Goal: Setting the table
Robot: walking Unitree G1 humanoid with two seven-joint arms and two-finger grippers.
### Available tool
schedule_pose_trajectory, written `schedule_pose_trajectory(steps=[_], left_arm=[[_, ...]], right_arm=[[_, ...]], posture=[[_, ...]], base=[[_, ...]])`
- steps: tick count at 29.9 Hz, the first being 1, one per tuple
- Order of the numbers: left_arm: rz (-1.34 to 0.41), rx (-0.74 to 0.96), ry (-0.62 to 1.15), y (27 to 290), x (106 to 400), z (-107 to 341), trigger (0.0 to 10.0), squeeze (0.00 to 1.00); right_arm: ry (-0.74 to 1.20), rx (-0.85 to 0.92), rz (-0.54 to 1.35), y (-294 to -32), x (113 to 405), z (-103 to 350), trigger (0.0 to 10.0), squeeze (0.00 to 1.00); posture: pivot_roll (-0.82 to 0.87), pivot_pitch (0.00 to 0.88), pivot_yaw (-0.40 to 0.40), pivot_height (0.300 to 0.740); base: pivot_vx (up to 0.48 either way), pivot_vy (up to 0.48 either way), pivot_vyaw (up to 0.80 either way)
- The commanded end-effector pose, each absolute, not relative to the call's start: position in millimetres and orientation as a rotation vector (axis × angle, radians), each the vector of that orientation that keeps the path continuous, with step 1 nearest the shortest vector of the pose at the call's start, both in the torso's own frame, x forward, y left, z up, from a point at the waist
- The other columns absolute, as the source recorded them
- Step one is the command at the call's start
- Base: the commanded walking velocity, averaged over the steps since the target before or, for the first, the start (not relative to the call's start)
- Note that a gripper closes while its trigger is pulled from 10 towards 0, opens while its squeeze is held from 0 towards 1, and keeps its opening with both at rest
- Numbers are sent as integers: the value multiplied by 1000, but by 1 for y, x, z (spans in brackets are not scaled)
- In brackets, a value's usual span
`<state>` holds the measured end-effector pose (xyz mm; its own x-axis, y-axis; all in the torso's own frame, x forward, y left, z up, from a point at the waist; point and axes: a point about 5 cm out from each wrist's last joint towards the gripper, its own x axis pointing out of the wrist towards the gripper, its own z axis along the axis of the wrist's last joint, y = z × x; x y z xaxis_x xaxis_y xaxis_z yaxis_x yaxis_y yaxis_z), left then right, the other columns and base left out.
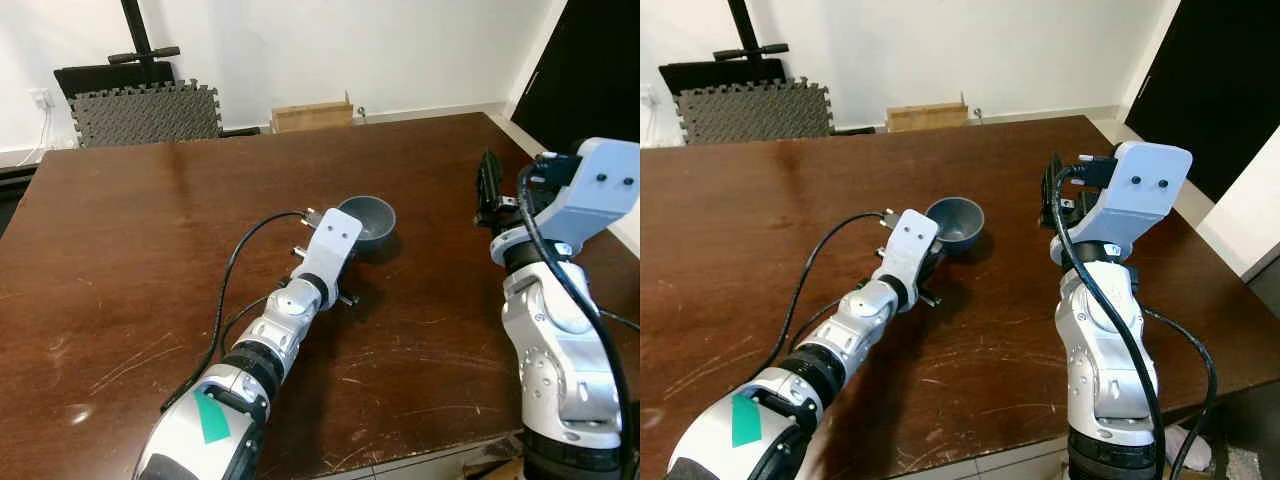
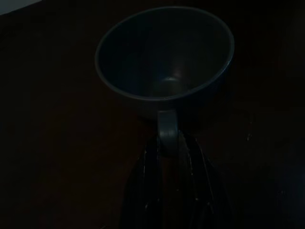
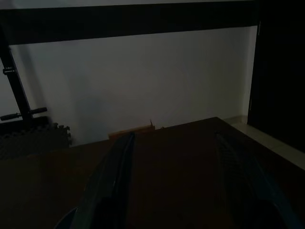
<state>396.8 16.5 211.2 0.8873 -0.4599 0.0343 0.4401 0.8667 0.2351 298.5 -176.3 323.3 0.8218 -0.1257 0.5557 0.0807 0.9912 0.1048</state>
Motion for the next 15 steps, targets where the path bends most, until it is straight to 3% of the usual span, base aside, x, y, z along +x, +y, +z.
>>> schedule_pose_trajectory(steps=[1,8,9,15], left_arm=[[-483,226,-93,13,395,208,0,0],[-450,192,-120,21,398,214,0,0],[-445,184,-126,22,398,216,10000,0],[-461,165,-240,49,400,237,10000,0]], right_arm=[[-600,80,-102,-175,298,325,10000,0],[-600,79,-102,-177,297,325,10000,0],[-600,79,-102,-177,297,325,10000,0],[-601,79,-99,-178,297,324,10000,0]], posture=[[-161,199,31,740],[-152,197,22,740],[-152,197,22,740],[-139,192,20,740]], base=[[0,0,0],[0,0,0],[0,0,0],[0,0,0]])
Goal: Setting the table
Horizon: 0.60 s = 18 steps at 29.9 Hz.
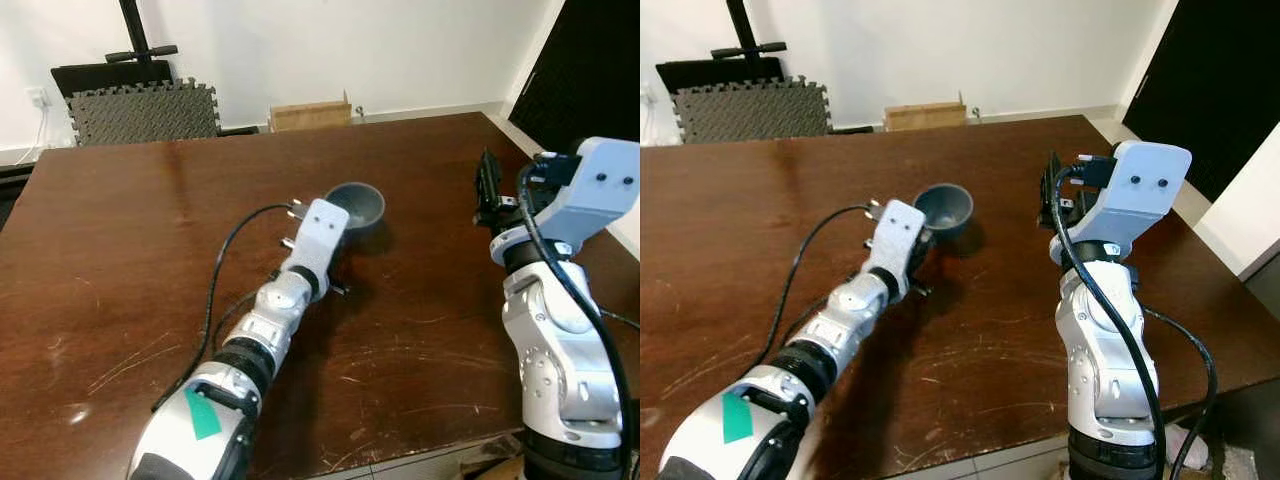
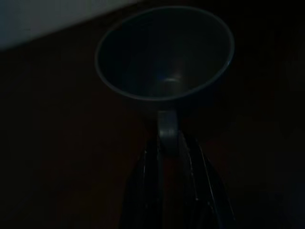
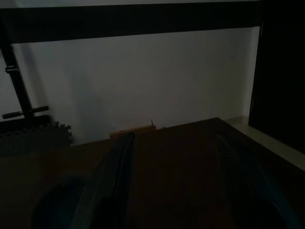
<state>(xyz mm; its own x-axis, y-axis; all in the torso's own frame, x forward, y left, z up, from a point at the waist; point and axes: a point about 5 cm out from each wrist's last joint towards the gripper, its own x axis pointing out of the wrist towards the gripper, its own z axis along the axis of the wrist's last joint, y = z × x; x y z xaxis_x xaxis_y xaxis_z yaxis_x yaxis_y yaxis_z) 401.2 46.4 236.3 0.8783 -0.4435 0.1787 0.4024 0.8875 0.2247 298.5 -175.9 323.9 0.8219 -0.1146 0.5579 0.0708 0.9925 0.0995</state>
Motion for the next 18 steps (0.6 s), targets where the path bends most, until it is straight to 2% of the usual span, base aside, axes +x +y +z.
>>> schedule_pose_trajectory(steps=[1,4,5,6,9,10,11,13,14,15,17,18], left_arm=[[-504,136,-281,60,396,245,10000,0],[-554,128,-298,71,390,250,10000,0],[-641,135,-314,88,376,256,10000,0],[-641,135,-314,88,376,256,10000,0],[-720,172,-324,112,354,263,10000,0],[-644,78,-284,141,343,267,10000,0],[-644,78,-284,141,343,267,10000,0],[-415,21,-267,173,337,262,10000,0],[-415,21,-267,173,337,262,10000,0],[-305,59,-227,188,326,249,10000,0],[-296,92,-205,189,320,244,10000,0],[-326,177,-215,187,306,244,10000,0]], right_arm=[[-601,78,-100,-178,296,324,10000,0],[-601,78,-101,-179,296,323,10000,0],[-598,80,-101,-179,296,321,10000,0],[-598,80,-101,-179,296,321,10000,0],[-584,87,-96,-178,293,314,10000,0],[-554,95,-81,-174,288,302,10000,0],[-554,95,-81,-174,288,302,10000,0],[-508,114,-62,-169,282,286,10000,0],[-508,114,-62,-169,282,286,10000,0],[-468,126,-53,-164,277,274,10000,0],[-453,129,-51,-163,275,269,10000,0],[-423,113,-43,-159,270,258,10000,0]], posture=[[-134,189,20,740],[-123,183,23,740],[-101,172,27,740],[-101,172,27,740],[-74,157,29,740],[-38,131,33,740],[-38,131,33,740],[3,106,30,740],[3,106,30,740],[35,86,17,740],[35,86,17,740],[50,74,9,740]], base=[[0,0,0],[0,0,0],[0,0,0],[0,0,0],[0,0,0],[0,0,0],[0,0,0],[0,0,0],[0,0,0],[0,0,0],[0,0,0],[0,0,0]])
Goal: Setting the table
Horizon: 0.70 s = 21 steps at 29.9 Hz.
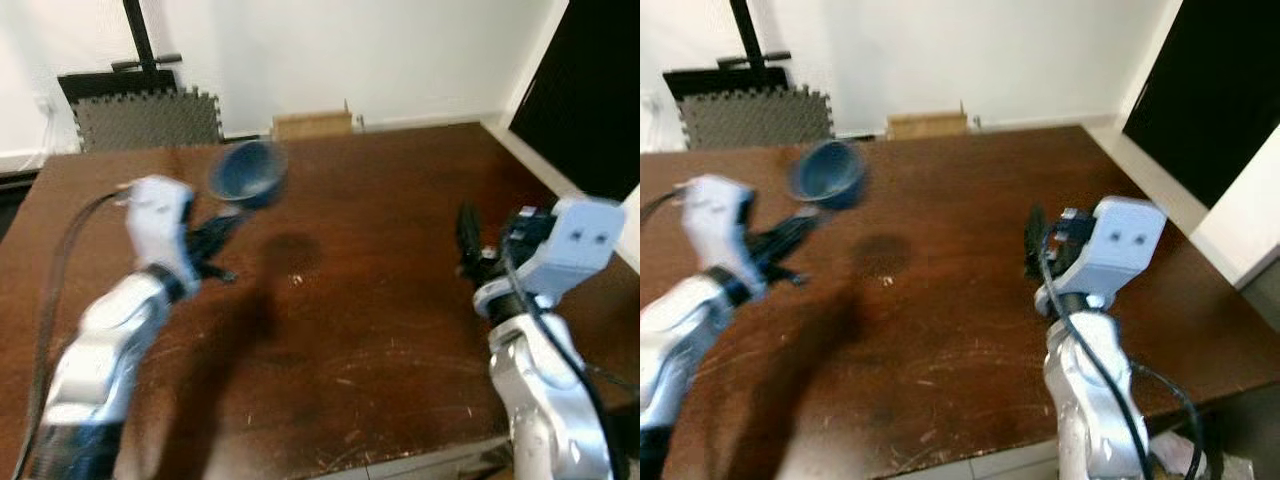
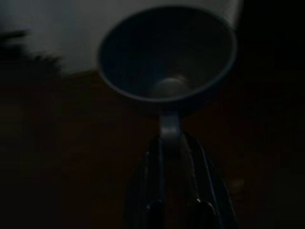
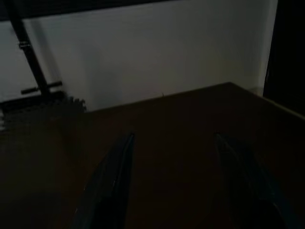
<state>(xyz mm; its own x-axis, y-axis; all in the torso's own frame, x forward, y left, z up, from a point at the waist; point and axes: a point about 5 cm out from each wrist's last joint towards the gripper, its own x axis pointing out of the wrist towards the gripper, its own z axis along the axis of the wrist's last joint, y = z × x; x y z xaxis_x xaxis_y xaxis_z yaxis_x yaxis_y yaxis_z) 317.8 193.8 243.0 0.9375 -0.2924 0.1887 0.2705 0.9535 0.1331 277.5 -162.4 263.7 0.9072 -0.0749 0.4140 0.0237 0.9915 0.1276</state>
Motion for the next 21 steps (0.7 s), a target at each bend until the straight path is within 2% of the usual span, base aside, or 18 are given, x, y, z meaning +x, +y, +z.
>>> schedule_pose_trajectory(steps=[1,3,7,11,13,17,21], left_arm=[[-370,264,-232,183,291,245,10000,0],[-379,243,-222,182,287,246,10000,0],[-273,-15,-102,190,276,235,10000,0],[-220,-20,-133,189,280,238,10000,0],[-163,-7,-154,186,292,243,10000,0],[-158,-13,-142,178,297,242,10000,0],[-166,-40,-116,174,294,239,10000,0]], right_arm=[[-392,94,-32,-155,264,246,10000,0],[-364,105,-30,-154,262,237,10000,0],[-304,121,-29,-149,264,215,10000,0],[-334,139,-29,-148,271,223,10000,0],[-380,149,-27,-150,280,235,10000,0],[-395,257,-37,-155,286,239,10000,0],[-407,254,-34,-154,285,240,10000,0]], posture=[[55,71,8,740],[70,55,8,740],[74,37,13,740],[81,28,10,740],[83,13,8,740],[80,7,6,740],[77,9,6,740]], base=[[0,0,0],[0,0,0],[0,0,0],[0,0,0],[0,0,0],[0,0,0],[0,0,0]])
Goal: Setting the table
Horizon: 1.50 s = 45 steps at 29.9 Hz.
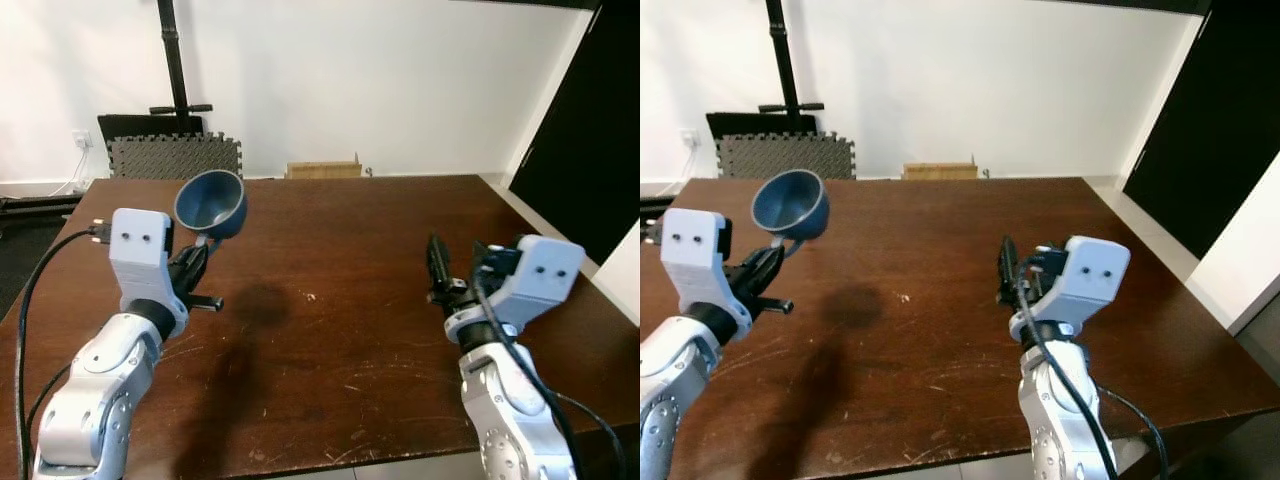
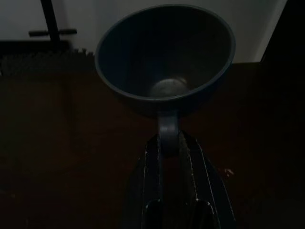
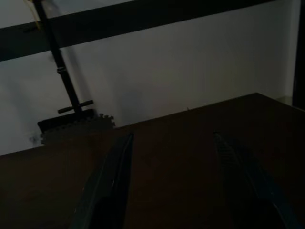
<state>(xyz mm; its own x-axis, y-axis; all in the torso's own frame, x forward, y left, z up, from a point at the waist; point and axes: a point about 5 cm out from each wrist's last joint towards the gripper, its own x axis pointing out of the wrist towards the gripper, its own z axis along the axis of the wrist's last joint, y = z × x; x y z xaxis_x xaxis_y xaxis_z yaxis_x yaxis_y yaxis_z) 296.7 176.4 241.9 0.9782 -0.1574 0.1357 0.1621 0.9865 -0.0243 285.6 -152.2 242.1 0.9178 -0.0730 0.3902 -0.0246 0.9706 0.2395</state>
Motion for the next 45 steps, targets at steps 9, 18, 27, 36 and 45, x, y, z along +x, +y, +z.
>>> schedule_pose_trajectory(steps=[9,18,27,36,45], left_arm=[[-146,4,-121,169,299,234,10000,0],[-140,-6,-134,163,299,233,10000,0],[-147,24,-154,158,294,232,10000,0],[-144,13,-154,157,293,231,10000,0],[-144,15,-150,157,294,230,10000,0]], right_arm=[[-407,265,-16,-151,286,239,10000,0],[-391,232,14,-152,288,237,10000,0],[-368,232,11,-151,290,233,10000,0],[-342,162,-19,-153,294,229,10000,0],[-343,154,-22,-153,294,229,10000,0]], posture=[[51,15,-8,740],[43,13,-42,740],[54,21,-43,740],[58,21,-44,740],[55,22,-41,740]], base=[[0,0,0],[0,0,0],[0,0,0],[-265,265,353],[-347,336,800]])
